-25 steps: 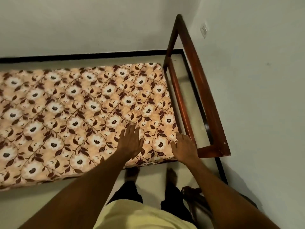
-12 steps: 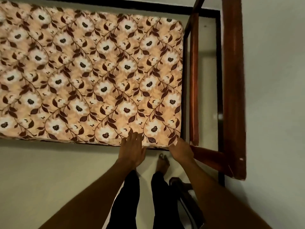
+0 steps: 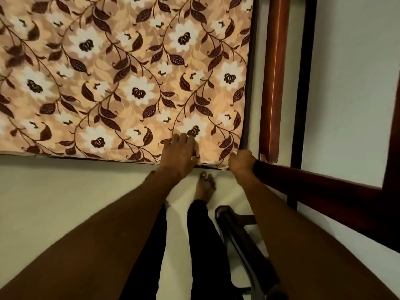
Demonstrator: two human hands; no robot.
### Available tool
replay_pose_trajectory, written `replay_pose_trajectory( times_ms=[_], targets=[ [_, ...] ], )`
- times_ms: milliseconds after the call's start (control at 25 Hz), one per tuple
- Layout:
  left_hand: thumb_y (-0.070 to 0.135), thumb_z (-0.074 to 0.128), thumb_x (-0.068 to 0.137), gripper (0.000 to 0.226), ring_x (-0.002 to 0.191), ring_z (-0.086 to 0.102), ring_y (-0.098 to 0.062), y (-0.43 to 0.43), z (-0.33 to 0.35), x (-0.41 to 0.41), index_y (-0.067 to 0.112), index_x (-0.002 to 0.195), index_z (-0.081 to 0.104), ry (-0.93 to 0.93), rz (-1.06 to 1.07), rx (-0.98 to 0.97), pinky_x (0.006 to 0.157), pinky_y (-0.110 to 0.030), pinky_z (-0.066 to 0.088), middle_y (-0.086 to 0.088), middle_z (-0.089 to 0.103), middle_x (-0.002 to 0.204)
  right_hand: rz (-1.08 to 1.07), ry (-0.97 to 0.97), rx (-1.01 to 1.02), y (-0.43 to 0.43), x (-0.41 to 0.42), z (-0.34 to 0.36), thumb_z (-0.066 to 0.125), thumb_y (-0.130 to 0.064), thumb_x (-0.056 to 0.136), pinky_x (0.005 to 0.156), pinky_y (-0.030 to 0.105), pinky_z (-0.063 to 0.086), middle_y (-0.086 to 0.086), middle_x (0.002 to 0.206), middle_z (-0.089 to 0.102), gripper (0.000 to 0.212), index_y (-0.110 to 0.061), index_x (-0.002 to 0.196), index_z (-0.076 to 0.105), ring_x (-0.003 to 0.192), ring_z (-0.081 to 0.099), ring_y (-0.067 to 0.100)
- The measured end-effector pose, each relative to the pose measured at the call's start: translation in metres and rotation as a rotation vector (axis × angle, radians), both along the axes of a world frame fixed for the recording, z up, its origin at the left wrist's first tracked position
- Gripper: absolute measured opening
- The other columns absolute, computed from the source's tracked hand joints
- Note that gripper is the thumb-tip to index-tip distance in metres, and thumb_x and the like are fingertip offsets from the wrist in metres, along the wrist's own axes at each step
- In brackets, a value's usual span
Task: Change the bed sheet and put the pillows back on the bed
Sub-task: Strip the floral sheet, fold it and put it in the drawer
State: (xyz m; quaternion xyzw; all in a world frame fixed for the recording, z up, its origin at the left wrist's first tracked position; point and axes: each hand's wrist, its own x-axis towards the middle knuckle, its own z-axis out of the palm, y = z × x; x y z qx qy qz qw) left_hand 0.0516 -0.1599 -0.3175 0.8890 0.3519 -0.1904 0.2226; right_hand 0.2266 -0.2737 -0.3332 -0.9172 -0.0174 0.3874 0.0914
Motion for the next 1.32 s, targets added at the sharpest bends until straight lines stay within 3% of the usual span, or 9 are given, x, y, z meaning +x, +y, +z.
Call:
replay_pose_trajectory(
  times_ms=[200, 400, 560, 680, 800, 960, 1040, 1160, 1320],
  targets=[
    [0.020, 0.073, 0.092, 0.017, 0.108, 0.058, -0.027, 0.007, -0.009, 0.006, 0.023, 0.108, 0.069, -0.085, 0.072, -0.016, 0.089, -0.043, 0.047, -0.003, 0.068, 0.109, -0.147, -0.069, 0.200, -0.016, -0.003, -0.007, 0.074, -0.015, 0.094, 0.083, 0.049, 0.063, 0.011, 0.097, 0.078, 0.014, -0.004, 0.101, 0.079, 0.088, 0.073, 0.031],
    [0.025, 0.061, 0.100, 0.008, 0.095, 0.054, -0.022, 0.011, 0.027, 0.000, 0.019, 0.104, 0.060, -0.290, 0.162, -0.102, 0.085, -0.043, 0.043, -0.002, 0.060, 0.100, -0.212, -0.227, 0.353, -0.005, -0.011, 0.047, 0.071, -0.023, 0.098, 0.083, 0.037, 0.060, 0.005, 0.102, 0.072, 0.013, -0.012, 0.105, 0.070, 0.091, 0.069, 0.020],
    [0.021, 0.058, 0.103, 0.005, 0.087, 0.047, -0.016, 0.023, 0.083, -0.023, 0.017, 0.104, 0.055, -0.465, 0.195, -0.066, 0.078, -0.042, 0.045, -0.002, 0.058, 0.097, -0.173, -0.258, 0.431, 0.006, -0.017, 0.108, 0.077, -0.025, 0.094, 0.063, 0.016, 0.051, -0.018, 0.084, 0.060, 0.013, -0.018, 0.102, 0.069, 0.072, 0.058, -0.005],
    [0.023, 0.054, 0.106, 0.008, 0.088, 0.045, -0.014, 0.043, 0.116, -0.019, 0.015, 0.107, 0.055, -0.513, 0.199, 0.012, 0.079, -0.038, 0.040, -0.001, 0.058, 0.099, -0.154, -0.243, 0.432, 0.021, -0.019, 0.136, 0.078, -0.030, 0.092, 0.058, 0.016, 0.042, -0.021, 0.080, 0.058, 0.015, -0.021, 0.100, 0.069, 0.074, 0.060, -0.001],
    [0.028, 0.053, 0.104, 0.011, 0.097, 0.054, -0.017, 0.067, 0.133, -0.002, 0.020, 0.109, 0.059, -0.430, 0.290, 0.106, 0.089, -0.044, 0.047, 0.001, 0.061, 0.105, -0.168, -0.199, 0.484, 0.040, -0.021, 0.146, 0.074, -0.028, 0.094, 0.068, 0.025, 0.050, -0.007, 0.096, 0.072, 0.019, -0.020, 0.111, 0.071, 0.088, 0.068, 0.013],
    [0.026, 0.054, 0.101, 0.016, 0.106, 0.058, -0.023, 0.091, 0.143, 0.002, 0.019, 0.114, 0.061, -0.436, 0.594, 0.154, 0.091, -0.051, 0.051, -0.004, 0.061, 0.114, -0.143, -0.201, 0.672, 0.066, -0.018, 0.158, 0.067, -0.016, 0.098, 0.083, 0.031, 0.061, -0.002, 0.106, 0.074, 0.017, -0.021, 0.114, 0.072, 0.097, 0.071, 0.013],
    [0.027, 0.056, 0.098, 0.022, 0.111, 0.059, -0.025, 0.092, 0.148, -0.006, 0.019, 0.118, 0.060, -0.393, 0.559, 0.156, 0.093, -0.053, 0.051, -0.006, 0.060, 0.120, -0.076, -0.189, 0.663, 0.072, -0.016, 0.164, 0.065, -0.014, 0.099, 0.086, 0.031, 0.060, -0.003, 0.108, 0.073, 0.017, -0.023, 0.111, 0.073, 0.098, 0.070, 0.013],
    [0.034, 0.062, 0.095, 0.038, 0.123, 0.054, -0.027, 0.079, 0.165, -0.028, 0.019, 0.129, 0.054, -0.168, 0.399, 0.118, 0.103, -0.054, 0.044, -0.008, 0.054, 0.133, 0.134, -0.154, 0.574, 0.069, -0.022, 0.184, 0.062, -0.018, 0.098, 0.090, 0.034, 0.056, -0.004, 0.116, 0.070, 0.017, -0.028, 0.108, 0.071, 0.107, 0.067, 0.016],
    [0.041, 0.062, 0.096, 0.062, 0.138, 0.044, -0.033, 0.051, 0.210, -0.059, 0.013, 0.147, 0.041, 0.020, 0.400, 0.057, 0.113, -0.056, 0.040, -0.014, 0.041, 0.152, 0.558, -0.144, 0.374, 0.062, -0.038, 0.235, 0.064, -0.025, 0.097, 0.095, 0.036, 0.051, 0.001, 0.126, 0.064, 0.024, -0.023, 0.120, 0.070, 0.122, 0.057, 0.021]
  ],
)
